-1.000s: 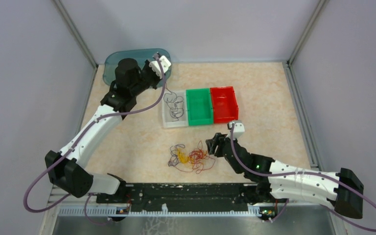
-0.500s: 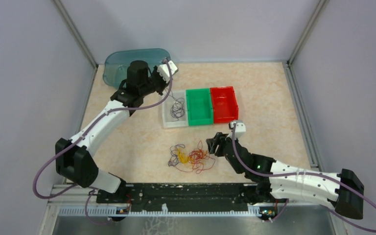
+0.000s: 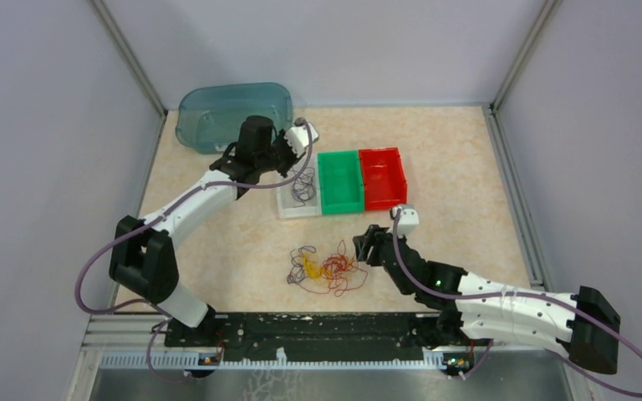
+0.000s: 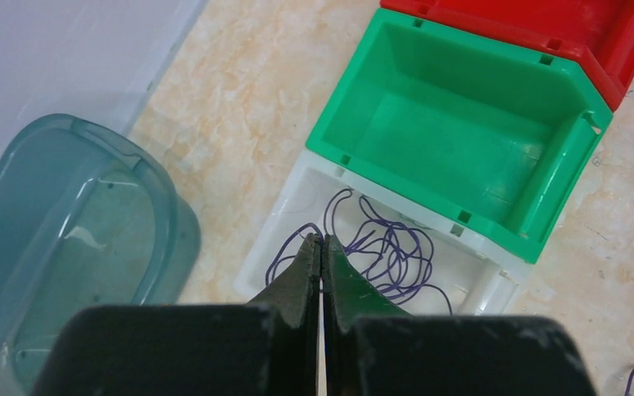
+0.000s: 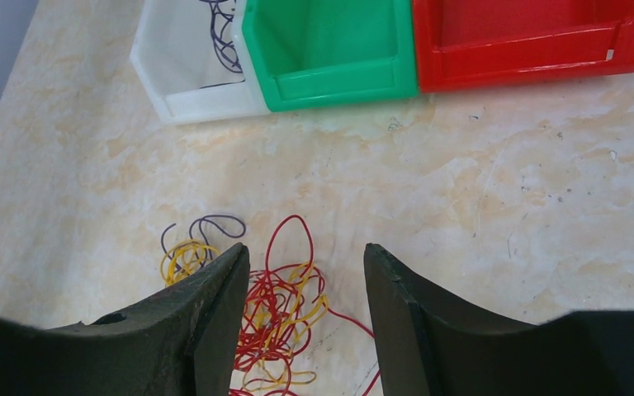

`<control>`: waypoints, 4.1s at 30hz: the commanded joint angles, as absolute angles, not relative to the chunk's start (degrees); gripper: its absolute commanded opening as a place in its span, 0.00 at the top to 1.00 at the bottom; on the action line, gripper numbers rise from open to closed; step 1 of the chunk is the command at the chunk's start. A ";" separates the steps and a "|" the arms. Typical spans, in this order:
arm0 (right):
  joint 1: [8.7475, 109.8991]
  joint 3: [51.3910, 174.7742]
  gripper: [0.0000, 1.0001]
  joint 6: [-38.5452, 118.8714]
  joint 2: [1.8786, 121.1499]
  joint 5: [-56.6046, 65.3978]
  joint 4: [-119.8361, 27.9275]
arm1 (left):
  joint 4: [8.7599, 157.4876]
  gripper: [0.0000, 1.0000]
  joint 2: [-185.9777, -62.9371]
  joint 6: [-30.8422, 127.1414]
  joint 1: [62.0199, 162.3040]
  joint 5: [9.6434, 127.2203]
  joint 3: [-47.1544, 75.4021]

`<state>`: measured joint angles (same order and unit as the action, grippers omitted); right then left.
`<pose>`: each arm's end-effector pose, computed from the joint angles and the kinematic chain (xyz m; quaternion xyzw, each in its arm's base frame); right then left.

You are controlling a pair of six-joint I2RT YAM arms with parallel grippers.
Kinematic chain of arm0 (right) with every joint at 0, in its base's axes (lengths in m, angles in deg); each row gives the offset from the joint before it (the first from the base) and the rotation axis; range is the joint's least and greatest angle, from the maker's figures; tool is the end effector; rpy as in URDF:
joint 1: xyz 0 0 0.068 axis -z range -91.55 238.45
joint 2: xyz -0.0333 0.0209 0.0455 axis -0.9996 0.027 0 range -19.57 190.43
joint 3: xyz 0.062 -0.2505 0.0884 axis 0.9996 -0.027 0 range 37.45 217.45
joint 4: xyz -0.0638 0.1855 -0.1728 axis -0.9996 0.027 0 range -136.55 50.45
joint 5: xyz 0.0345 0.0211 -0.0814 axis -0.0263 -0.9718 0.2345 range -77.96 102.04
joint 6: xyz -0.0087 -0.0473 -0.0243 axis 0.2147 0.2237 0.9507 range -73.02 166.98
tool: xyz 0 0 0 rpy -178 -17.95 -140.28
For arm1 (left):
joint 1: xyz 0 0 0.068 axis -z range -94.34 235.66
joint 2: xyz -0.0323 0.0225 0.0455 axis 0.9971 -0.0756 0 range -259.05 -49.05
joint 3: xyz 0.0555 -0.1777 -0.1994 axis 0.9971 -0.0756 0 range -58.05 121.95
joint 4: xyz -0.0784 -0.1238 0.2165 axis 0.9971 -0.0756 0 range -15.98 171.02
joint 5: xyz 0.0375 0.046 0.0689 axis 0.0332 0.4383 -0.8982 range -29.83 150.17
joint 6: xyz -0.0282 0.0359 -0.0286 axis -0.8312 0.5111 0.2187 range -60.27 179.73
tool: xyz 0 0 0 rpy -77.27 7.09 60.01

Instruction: Untangle the cables

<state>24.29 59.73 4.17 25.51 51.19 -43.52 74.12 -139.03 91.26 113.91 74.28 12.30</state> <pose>0.0961 0.1469 0.2166 0.0271 0.8174 0.2333 0.5260 0.3200 -0.1817 0.3032 0.4766 0.6996 -0.0895 0.5248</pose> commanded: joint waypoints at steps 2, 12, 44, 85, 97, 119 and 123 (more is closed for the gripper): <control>25.08 62.35 0.45 3.04 25.54 51.06 -44.82 | 72.94 1.00 -141.39 88.75 115.29 75.84 11.39; 25.94 62.16 0.45 2.65 25.67 50.40 -44.78 | 75.11 1.00 -145.74 87.37 115.55 73.11 8.54; 27.66 63.03 0.46 2.94 25.17 48.28 -43.98 | 67.17 0.38 -146.18 87.82 115.86 78.84 12.75; 28.37 68.71 0.33 6.70 47.12 33.00 -54.09 | 59.78 0.42 -129.63 76.19 115.64 88.98 -12.53; 28.38 63.56 0.41 3.29 46.61 34.28 -54.64 | 60.48 0.47 -134.40 77.95 120.11 84.74 -13.40; 28.41 61.63 0.46 2.47 43.54 33.82 -54.76 | 60.74 0.41 -137.96 76.03 120.03 83.20 -10.64; 28.36 60.86 0.47 2.26 41.82 34.33 -54.14 | 61.33 0.45 -139.02 76.16 120.03 82.05 -11.11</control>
<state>27.98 61.22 3.17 44.77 33.56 -52.77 60.46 -137.65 76.99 120.03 82.06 -11.63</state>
